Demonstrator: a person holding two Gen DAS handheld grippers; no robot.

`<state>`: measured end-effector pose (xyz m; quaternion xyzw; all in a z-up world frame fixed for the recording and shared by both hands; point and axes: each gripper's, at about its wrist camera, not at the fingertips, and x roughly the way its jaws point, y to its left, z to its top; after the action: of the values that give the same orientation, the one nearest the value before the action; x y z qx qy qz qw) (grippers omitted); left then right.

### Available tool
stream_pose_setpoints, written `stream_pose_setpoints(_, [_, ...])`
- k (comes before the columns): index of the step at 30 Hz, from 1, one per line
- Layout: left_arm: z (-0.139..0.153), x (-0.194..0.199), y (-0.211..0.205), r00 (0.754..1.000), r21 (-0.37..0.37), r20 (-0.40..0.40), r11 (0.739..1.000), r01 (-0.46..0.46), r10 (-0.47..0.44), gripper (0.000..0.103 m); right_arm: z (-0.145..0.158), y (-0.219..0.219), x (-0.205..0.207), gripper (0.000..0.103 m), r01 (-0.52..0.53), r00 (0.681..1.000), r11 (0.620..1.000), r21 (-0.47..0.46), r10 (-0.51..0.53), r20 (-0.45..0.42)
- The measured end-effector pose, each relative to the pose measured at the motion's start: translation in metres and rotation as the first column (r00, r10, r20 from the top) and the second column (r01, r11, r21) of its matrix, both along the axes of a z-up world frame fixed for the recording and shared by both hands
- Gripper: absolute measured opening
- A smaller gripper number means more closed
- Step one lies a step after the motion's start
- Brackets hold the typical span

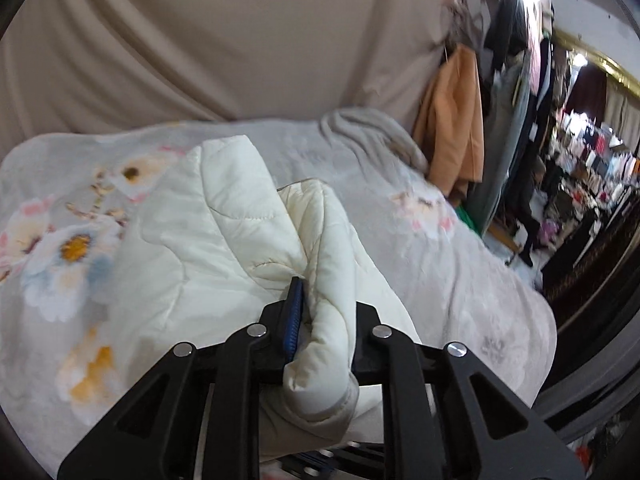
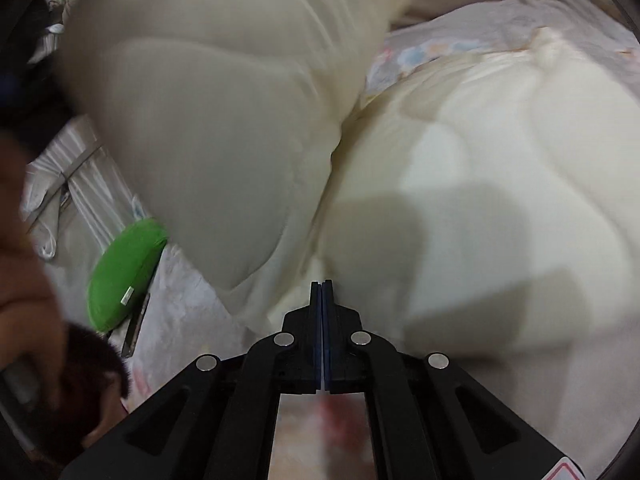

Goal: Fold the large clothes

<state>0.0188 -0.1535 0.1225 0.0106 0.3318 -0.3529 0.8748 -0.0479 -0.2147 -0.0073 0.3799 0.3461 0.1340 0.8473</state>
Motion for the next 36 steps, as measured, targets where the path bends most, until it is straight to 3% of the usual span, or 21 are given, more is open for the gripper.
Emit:
stream_pose_setpoints(4, [-0.046,0.007,-0.043,0.997,0.083,-0.072,0.996,0.025,-0.019,0.016,-0.008,-0.040,-0.049,0.000,0.113,0.993,0.994,0.004,-0.113,-0.032])
stream_pose_setpoints(7, [-0.074,0.001,-0.068,0.998,0.153,-0.067,0.988,0.027,-0.017,0.016,-0.009,-0.068,-0.079,0.001,0.196,0.979,0.980,-0.022,-0.197,-0.047])
stream_pose_setpoints(10, [-0.092,-0.003,-0.075,0.994,0.167,-0.109,0.985,0.049,-0.031,0.016,-0.008,-0.089,-0.095,0.004,0.244,0.969,0.970,-0.008,-0.244,-0.042])
stream_pose_setpoints(14, [-0.097,-0.007,-0.075,0.994,0.176,-0.105,0.983,0.048,-0.030,0.019,0.004,-0.105,-0.103,0.009,0.290,0.957,0.957,-0.030,-0.290,-0.019])
stream_pose_setpoints(17, [-0.080,-0.015,-0.062,0.995,0.120,-0.077,0.990,0.074,-0.065,0.024,0.024,-0.116,-0.106,0.011,0.310,0.951,0.950,-0.046,-0.309,0.027])
stream_pose_setpoints(19, [-0.062,-0.029,-0.040,0.996,0.068,-0.041,0.995,0.079,-0.077,0.035,0.031,-0.134,-0.101,0.017,0.312,0.950,0.948,-0.069,-0.308,0.056])
stream_pose_setpoints(22, [-0.037,-0.047,0.002,0.999,-0.010,-0.010,0.999,0.052,-0.052,0.056,0.055,-0.144,-0.098,0.047,0.293,0.952,0.952,-0.086,-0.282,0.115])
stream_pose_setpoints(23, [-0.030,-0.052,0.017,0.999,-0.029,-0.001,0.999,0.032,-0.032,0.063,0.062,-0.143,-0.095,0.050,0.286,0.953,0.953,-0.098,-0.272,0.133])
stream_pose_setpoints(24, [-0.023,-0.055,0.033,1.000,-0.049,0.011,0.999,0.007,-0.006,0.064,0.069,-0.142,-0.088,0.051,0.272,0.955,0.955,-0.119,-0.253,0.154])
stream_pose_setpoints(26, [-0.014,-0.056,0.059,0.998,-0.074,0.017,0.996,-0.058,0.059,0.065,0.080,-0.134,-0.071,0.065,0.235,0.960,0.961,-0.147,-0.205,0.192])
stream_pose_setpoints(30, [-0.015,-0.039,0.101,0.976,-0.095,-0.020,0.972,-0.216,0.215,0.065,0.083,-0.109,-0.021,0.070,0.121,0.978,0.979,-0.164,-0.089,0.190])
stream_pose_setpoints(34, [-0.029,-0.023,0.125,0.949,-0.079,-0.067,0.946,-0.314,0.309,0.065,0.064,-0.079,0.026,0.070,0.029,0.996,0.974,-0.223,-0.009,0.091])
stream_pose_setpoints(36, [-0.031,-0.021,0.129,0.943,-0.079,-0.072,0.941,-0.329,0.324,0.065,0.054,-0.071,0.039,0.058,0.023,0.998,0.970,-0.243,-0.009,0.058])
